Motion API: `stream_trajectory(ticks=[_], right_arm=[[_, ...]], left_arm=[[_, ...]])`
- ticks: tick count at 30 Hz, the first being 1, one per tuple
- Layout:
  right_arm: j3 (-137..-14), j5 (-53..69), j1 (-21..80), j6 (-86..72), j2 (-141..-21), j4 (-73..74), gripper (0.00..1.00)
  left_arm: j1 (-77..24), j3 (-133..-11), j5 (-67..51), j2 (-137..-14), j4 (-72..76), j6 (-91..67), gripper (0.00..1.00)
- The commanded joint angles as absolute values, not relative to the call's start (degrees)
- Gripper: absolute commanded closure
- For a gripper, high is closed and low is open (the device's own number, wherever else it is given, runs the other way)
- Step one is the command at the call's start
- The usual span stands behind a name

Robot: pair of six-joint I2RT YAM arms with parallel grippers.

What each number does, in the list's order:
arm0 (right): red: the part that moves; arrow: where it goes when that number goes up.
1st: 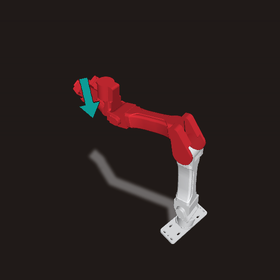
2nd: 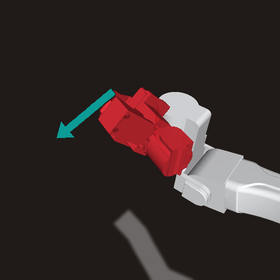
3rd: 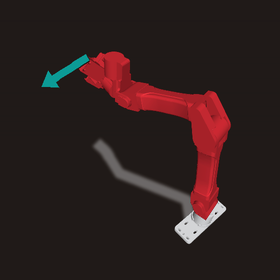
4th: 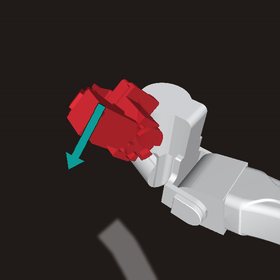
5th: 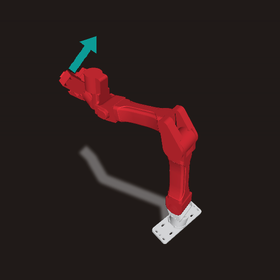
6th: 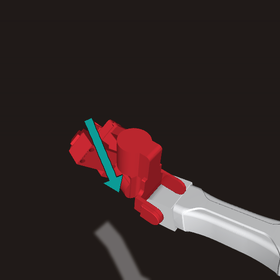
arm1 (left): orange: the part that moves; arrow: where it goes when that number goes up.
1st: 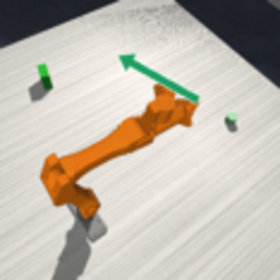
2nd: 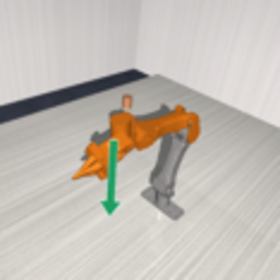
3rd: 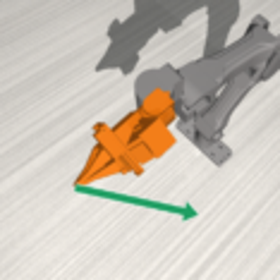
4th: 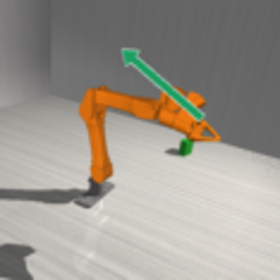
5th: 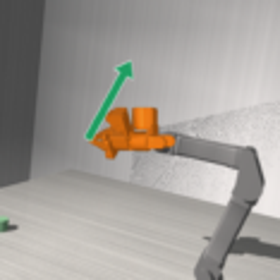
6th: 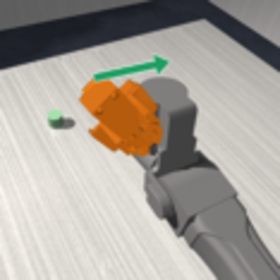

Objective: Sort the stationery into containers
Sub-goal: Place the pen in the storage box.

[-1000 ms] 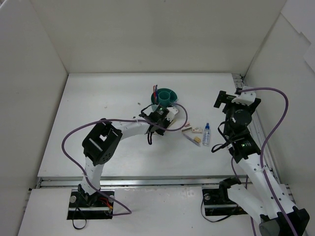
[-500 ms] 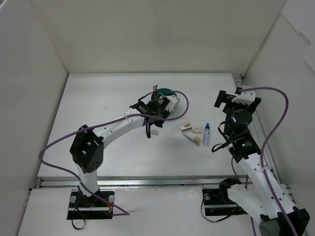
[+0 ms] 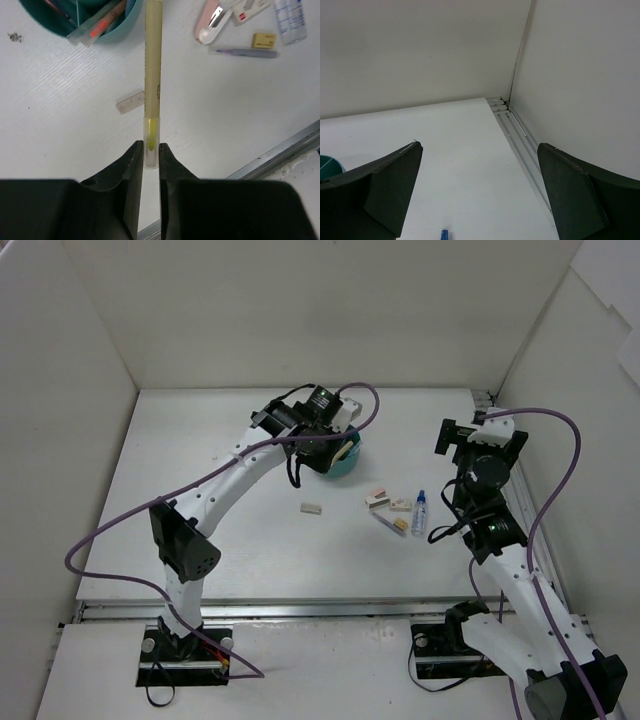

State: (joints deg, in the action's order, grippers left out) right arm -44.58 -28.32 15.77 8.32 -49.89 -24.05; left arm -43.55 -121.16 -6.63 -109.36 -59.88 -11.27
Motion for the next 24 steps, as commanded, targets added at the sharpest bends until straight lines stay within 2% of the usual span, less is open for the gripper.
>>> stream_trajectory(ticks=[1, 3, 16, 24], right_arm=[[-47.9, -29.8, 15.5, 9.9, -50.6, -29.9, 0.02], [-47.9, -29.5, 15.3, 10.0, -50.9, -29.9, 0.02], [-48.3, -28.4, 15.4, 10.8, -52.6, -30.0, 0.02], [-48.3, -27.9, 15.3, 11.0, -53.3, -29.9, 0.02]], left_arm=[[-43.5, -125.4, -1.2, -111.2, -69.6, -11.0, 1.0], [-43.5, -126.6, 4.2, -112.8, -71.1, -9.2, 1.0], [-43.5, -130.2, 16.2, -118.4, -65.6, 12.7, 1.0], [-43.0, -127.4, 10.3, -118.0, -60.0, 27.0, 1.0]])
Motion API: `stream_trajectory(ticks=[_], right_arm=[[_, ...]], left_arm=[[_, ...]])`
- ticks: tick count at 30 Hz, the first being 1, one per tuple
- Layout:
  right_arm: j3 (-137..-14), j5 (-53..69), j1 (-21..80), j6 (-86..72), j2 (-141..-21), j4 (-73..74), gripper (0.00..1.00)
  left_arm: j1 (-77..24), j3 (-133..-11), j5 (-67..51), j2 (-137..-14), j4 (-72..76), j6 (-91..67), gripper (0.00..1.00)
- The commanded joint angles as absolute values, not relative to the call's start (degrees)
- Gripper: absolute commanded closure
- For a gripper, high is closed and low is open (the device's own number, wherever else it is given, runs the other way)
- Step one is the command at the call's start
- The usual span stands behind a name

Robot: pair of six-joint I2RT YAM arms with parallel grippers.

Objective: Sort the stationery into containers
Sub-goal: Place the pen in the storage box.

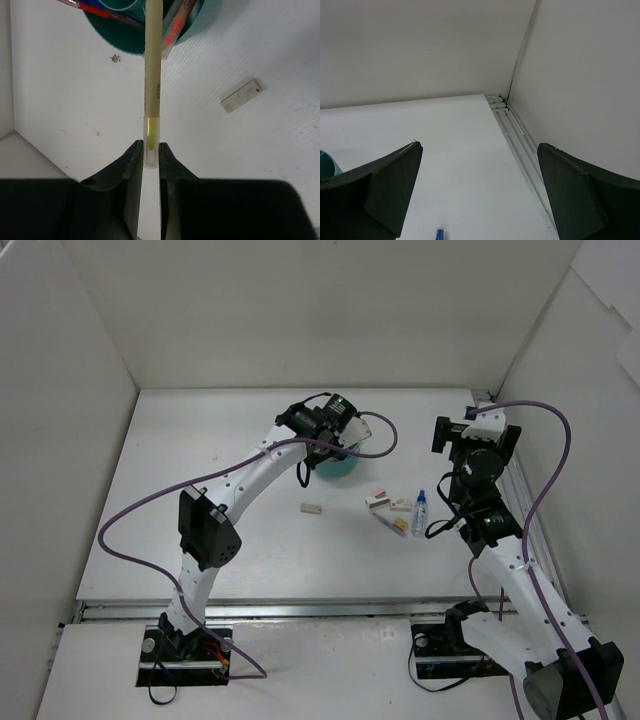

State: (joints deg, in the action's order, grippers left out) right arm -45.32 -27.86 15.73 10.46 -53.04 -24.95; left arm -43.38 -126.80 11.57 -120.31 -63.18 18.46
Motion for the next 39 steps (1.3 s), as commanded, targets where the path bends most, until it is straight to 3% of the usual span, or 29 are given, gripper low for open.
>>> stream_trajectory(ticks=[1, 8, 39], right_arm=[[-48.3, -27.9, 15.3, 11.0, -53.3, -30.0, 0.02], [-48.7, -27.7, 15.4, 11.2, -54.4, -30.0, 0.02], [-48.7, -23.6, 15.3, 8.4, -54.4, -28.7, 0.02]], left_arm=[[-43.0, -127.7, 10.4, -118.2, -60.0, 27.9, 1.0], [-43.0, -133.1, 9.5, -123.1, -63.5, 32.9, 1.0], [-43.0, -125.6, 14.3, -125.4, -54.3, 39.3, 1.0]])
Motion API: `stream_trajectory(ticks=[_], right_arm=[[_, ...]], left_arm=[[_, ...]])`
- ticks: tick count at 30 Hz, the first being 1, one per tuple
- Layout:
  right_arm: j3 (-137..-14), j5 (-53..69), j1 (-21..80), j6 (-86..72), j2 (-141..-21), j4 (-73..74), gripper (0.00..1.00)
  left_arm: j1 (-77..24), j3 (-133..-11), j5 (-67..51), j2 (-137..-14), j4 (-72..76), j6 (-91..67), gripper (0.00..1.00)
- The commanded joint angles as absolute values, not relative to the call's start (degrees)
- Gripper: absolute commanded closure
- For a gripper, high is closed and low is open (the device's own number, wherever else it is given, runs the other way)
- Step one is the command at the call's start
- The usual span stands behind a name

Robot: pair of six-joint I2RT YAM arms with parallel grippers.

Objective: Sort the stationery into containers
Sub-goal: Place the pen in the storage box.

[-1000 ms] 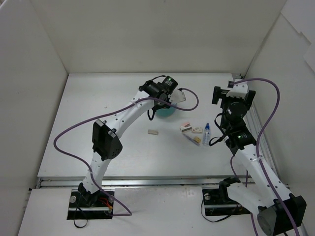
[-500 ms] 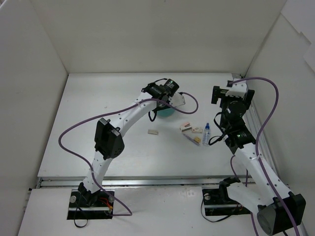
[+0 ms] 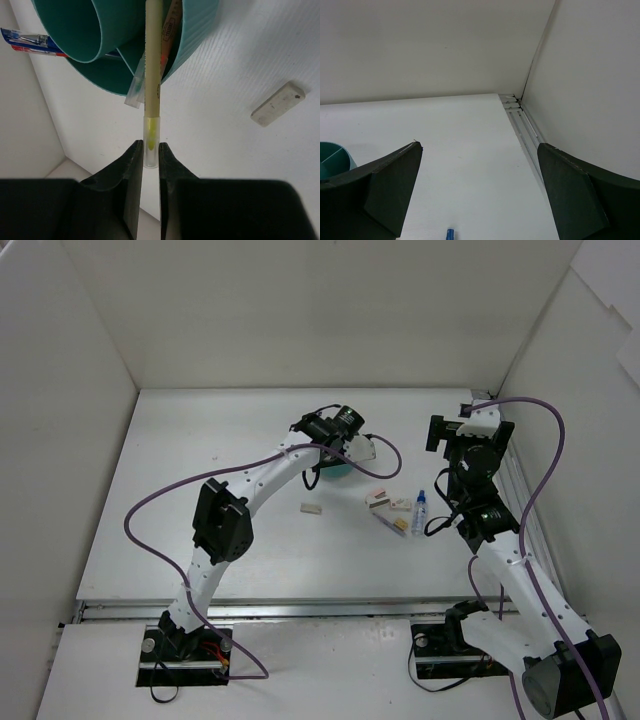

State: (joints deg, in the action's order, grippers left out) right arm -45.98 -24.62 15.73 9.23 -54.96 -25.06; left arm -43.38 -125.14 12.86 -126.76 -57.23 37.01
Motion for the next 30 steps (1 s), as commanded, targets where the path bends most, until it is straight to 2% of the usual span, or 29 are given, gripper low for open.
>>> stream_trajectory(ticks=[1, 3, 5, 9, 12, 18, 20, 22, 23, 26, 30], right_arm=[[-48.6, -23.5, 15.3, 8.4, -54.4, -28.7, 0.02], [-48.8, -23.6, 15.3, 8.4, -54.7, -28.7, 0.02], [-48.9, -23.6, 15.3, 8.4, -54.8, -28.7, 0.02], [-48.8, -23.6, 15.4, 8.4, -54.7, -28.6, 0.02], [-48.8, -23.5, 15.3, 8.5, -54.7, -28.6, 0.02], [-48.8, -22.9, 15.4, 8.3, -54.7, -28.6, 0.02], [-48.8, -22.2, 15.3, 7.9, -54.6, -28.5, 0.02], [-49.0, -21.4, 15.4, 7.6, -54.5, -27.8, 0.02], [-49.1, -21.1, 15.3, 7.3, -54.5, -27.3, 0.02], [-50.5, -19.9, 15.5, 6.0, -54.6, -23.4, 0.02], [-52.6, -17.7, 15.3, 1.7, -54.5, -15.5, 0.02]], left_arm=[[-43.0, -125.4, 14.4, -125.5, -53.9, 39.3, 0.97], [-43.0, -125.4, 14.5, -125.6, -53.2, 39.5, 0.95], [-43.0, -125.2, 14.6, -125.6, -52.1, 39.8, 0.85], [-43.0, -125.2, 15.3, -125.4, -49.8, 40.4, 0.74], [-43.0, -125.2, 15.7, -125.2, -48.3, 41.0, 0.6], [-43.0, -127.6, 14.9, -124.7, -48.8, 39.1, 0.53], [-43.0, -129.1, 13.2, -123.5, -49.8, 37.5, 0.43], [-43.0, -129.6, 11.4, -121.0, -49.8, 36.0, 0.28], [-43.0, -129.4, 9.3, -120.0, -49.7, 35.3, 0.03], [-43.0, -126.0, 5.9, -113.5, -46.7, 31.7, 0.0], [-43.5, -112.1, 8.4, -102.7, -33.6, 21.9, 0.0]])
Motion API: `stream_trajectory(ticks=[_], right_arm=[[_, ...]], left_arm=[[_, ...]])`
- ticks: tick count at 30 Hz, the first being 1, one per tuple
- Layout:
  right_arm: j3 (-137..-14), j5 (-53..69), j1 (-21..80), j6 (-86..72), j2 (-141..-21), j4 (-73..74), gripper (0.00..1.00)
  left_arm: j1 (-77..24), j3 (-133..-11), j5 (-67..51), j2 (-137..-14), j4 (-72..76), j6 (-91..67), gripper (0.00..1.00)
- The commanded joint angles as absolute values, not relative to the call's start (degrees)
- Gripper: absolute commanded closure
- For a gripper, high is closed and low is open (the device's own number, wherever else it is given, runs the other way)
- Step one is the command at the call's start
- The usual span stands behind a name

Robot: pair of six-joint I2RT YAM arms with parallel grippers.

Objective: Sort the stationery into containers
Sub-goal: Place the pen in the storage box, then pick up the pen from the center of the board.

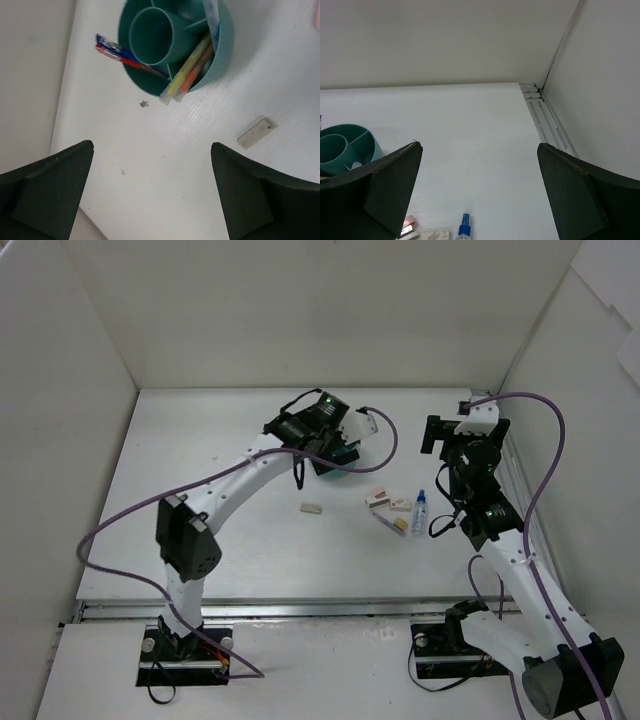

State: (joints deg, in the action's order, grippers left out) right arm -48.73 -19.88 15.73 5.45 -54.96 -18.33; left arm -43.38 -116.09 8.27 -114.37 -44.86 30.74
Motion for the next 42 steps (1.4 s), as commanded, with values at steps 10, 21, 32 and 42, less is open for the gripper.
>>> stream_trajectory(ticks=[10, 21, 32, 42], right_arm=[[-47.4, -22.4, 16.2, -11.9, -48.3, -2.9, 0.02], [-47.6, -48.9, 16.3, -23.7, -36.7, 6.3, 0.02], [-47.7, -54.4, 16.3, -22.8, -32.4, 7.8, 0.02], [-45.3, -51.5, 16.3, -22.8, -24.8, 7.9, 0.02]], left_arm=[[-43.0, -81.6, -0.6, -80.2, -15.9, -20.5, 0.0], [-49.3, -94.6, 6.4, -101.4, -34.2, -54.7, 0.0], [-54.0, -107.4, 8.4, -118.5, -43.8, -78.5, 0.02], [-56.3, -120.4, 11.2, -129.0, -48.6, -84.5, 0.12]])
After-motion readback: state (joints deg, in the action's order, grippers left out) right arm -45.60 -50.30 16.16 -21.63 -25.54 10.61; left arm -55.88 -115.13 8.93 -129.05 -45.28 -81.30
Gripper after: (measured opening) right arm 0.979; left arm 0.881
